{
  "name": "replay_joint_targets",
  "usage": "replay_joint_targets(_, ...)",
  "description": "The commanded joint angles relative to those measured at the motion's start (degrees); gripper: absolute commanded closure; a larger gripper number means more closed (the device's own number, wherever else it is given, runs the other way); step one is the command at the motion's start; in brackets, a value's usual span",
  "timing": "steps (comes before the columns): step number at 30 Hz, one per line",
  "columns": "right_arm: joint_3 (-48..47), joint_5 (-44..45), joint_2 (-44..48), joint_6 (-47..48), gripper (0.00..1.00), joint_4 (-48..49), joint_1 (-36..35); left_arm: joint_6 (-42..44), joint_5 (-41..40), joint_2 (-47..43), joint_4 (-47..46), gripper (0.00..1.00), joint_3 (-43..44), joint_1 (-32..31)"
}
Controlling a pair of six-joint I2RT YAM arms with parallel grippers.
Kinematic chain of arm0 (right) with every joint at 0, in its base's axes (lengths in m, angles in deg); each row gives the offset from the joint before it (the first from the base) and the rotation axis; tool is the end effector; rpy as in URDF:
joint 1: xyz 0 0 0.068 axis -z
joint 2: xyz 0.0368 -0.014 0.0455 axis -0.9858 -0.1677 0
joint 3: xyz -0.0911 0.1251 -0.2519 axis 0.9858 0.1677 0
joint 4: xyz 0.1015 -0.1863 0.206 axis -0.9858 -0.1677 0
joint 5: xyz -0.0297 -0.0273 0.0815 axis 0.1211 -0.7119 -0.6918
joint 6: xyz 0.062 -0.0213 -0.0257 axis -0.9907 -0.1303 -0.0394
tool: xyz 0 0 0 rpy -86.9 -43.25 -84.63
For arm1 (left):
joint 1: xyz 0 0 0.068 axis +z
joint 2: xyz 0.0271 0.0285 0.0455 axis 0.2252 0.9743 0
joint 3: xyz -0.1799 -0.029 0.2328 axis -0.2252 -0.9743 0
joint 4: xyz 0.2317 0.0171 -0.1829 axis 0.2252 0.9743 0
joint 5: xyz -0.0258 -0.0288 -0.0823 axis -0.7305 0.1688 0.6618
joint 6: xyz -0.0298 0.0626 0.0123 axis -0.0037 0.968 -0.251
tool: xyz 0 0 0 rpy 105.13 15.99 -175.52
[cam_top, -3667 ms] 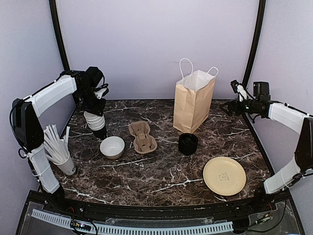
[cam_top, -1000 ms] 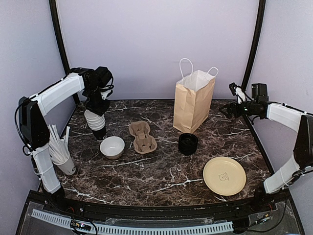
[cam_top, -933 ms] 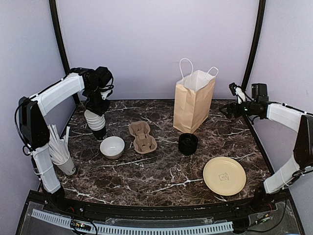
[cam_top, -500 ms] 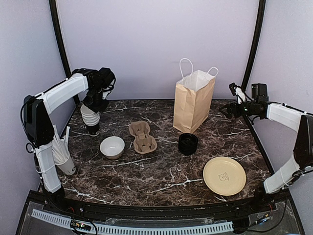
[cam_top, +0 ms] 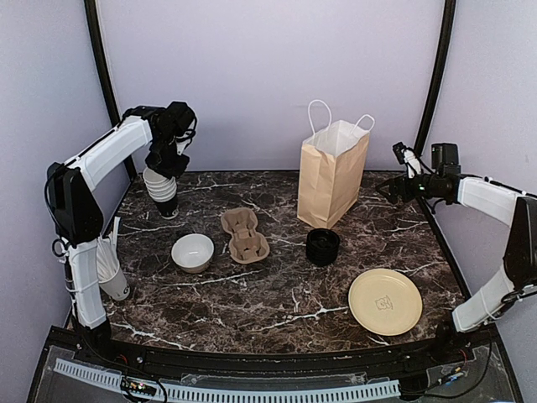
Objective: Pack the takeout coffee
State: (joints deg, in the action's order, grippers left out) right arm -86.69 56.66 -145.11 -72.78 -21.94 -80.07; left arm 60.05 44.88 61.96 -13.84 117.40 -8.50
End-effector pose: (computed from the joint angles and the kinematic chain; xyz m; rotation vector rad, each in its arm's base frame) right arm 0.3729 0.0273 0.2669 -0.5506 2.0307 0.4174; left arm 0.4571 -0.1534 0.3394 0.3437 2.5317 0.4529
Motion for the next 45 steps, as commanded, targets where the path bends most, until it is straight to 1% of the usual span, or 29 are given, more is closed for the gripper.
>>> replay_joint_targets(1,0.4,-0.8,0.9,-0.1,0.08,1.6,0.1,-3.0,8.2,-1.5,1.4,1.00,4.0,1.9)
replay_joint_targets(2,0.5,-0.9,0.8,-0.1,0.08,1.7,0.1,-1.6,3.6,-1.5,0.6,1.00,2.5,0.7)
replay_joint_targets(3,0.5,-1.0,0.8,-0.1,0.08,1.7,0.1,-1.2,0.9,-0.3,1.3,1.00,2.9,0.5)
replay_joint_targets(5,0.4,-0.9,0.6,0.0,0.08,1.6,0.1,-1.7,7.6,-1.0,1.8,1.00,3.6,2.3)
replay_joint_targets(6,0.5,-1.0,0.6,0.1,0.08,1.6,0.0,-2.3,4.8,-1.7,0.6,1.00,0.9,2.6)
replay_joint_targets(7,0.5,-0.9,0.6,0.2,0.08,1.7,0.1,-1.9,-2.5,-1.7,-0.5,1.00,0.0,2.6)
replay_joint_targets(8,0.4,-0.9,0.5,0.1,0.08,1.6,0.0,-1.7,-2.9,-0.9,1.1,1.00,2.6,2.8)
replay_joint_targets(9,0.4,-0.9,0.4,0.1,0.08,1.6,0.1,-2.1,0.8,-1.0,4.2,1.00,3.6,3.1)
replay_joint_targets(10,0.5,-1.2,0.4,0.0,0.08,1.6,0.1,-2.6,1.9,-2.0,0.4,1.00,1.6,3.2)
replay_joint_targets(11,0.5,-1.3,0.2,0.2,0.08,1.6,0.1,-1.8,1.3,-5.1,-2.4,1.00,-3.8,3.3)
replay_joint_targets(12,0.5,-1.3,-0.1,0.2,0.08,1.7,-0.8,-0.1,-0.9,-5.4,-3.6,1.00,-4.5,3.5)
replay_joint_targets(13,0.2,-1.2,-0.3,0.2,0.08,1.5,-1.6,-1.8,-1.8,-4.5,-1.7,1.00,-1.4,3.9)
replay_joint_targets(14,-0.1,-1.2,-0.6,0.1,0.08,1.3,-1.9,-2.9,-2.4,-2.7,3.2,1.00,0.5,4.0)
replay_joint_targets(15,-0.1,-1.2,-0.8,0.1,0.09,1.2,-2.0,-3.7,-2.1,-2.6,4.3,1.00,1.4,3.9)
replay_joint_targets(17,0.0,-0.9,-1.0,0.2,0.09,1.1,-2.3,-3.6,-2.3,-4.2,2.6,1.00,-1.5,3.3)
replay_joint_targets(19,0.1,-0.7,-0.9,0.3,0.09,1.2,-2.4,-3.2,-5.2,-6.7,-1.6,1.00,-4.1,2.5)
replay_joint_targets(20,0.0,-0.7,-0.9,0.3,0.09,1.2,-2.4,-3.2,-6.5,-8.2,-2.5,1.00,-4.6,2.3)
replay_joint_targets(23,0.0,-0.5,-0.8,0.2,0.09,1.1,-2.5,-2.2,-7.2,-10.6,-5.3,1.00,-6.1,2.2)
replay_joint_targets(28,0.1,-0.5,-0.9,0.4,0.09,1.1,-2.6,-0.9,-9.2,-11.0,-6.1,1.00,-5.8,2.2)
replay_joint_targets(34,0.3,-0.5,-0.5,0.5,0.08,1.1,-2.8,0.5,-8.4,-10.9,-7.1,1.00,-4.8,2.2)
replay_joint_targets(37,0.3,-0.3,-0.3,0.5,0.08,1.2,-2.8,1.0,-9.4,-11.9,-8.0,1.00,-4.1,1.7)
replay_joint_targets(40,0.2,-0.1,-0.3,0.6,0.08,1.1,-2.7,3.1,-10.0,-13.9,-11.1,1.00,-3.3,-0.9)
replay_joint_targets(42,0.2,0.0,-0.4,0.7,0.08,1.1,-2.7,6.0,-8.5,-15.6,-13.3,1.00,-3.1,-3.9)
replay_joint_targets(45,0.1,0.1,-0.7,0.8,0.08,0.9,-2.7,8.7,-3.7,-16.8,-14.2,1.00,-2.0,-10.0)
